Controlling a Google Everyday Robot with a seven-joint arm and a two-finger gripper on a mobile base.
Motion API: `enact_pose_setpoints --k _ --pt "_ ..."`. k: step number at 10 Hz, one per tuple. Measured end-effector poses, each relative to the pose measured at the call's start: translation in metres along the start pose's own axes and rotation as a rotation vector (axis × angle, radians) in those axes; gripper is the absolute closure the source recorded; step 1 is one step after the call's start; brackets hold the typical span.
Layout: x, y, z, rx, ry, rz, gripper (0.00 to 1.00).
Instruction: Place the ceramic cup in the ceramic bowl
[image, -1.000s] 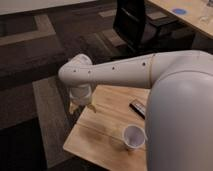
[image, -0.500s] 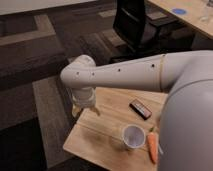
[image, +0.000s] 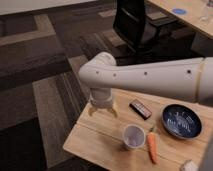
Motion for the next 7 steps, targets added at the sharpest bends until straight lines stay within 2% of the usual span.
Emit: enact_pose_setpoints --k 5,7 --pt "0.0005 0.0024 0.0004 0.000 -0.001 -0.004 0.35" --pt "0.0093 -0.0026 0.0080 0.013 -0.010 0.034 0.35"
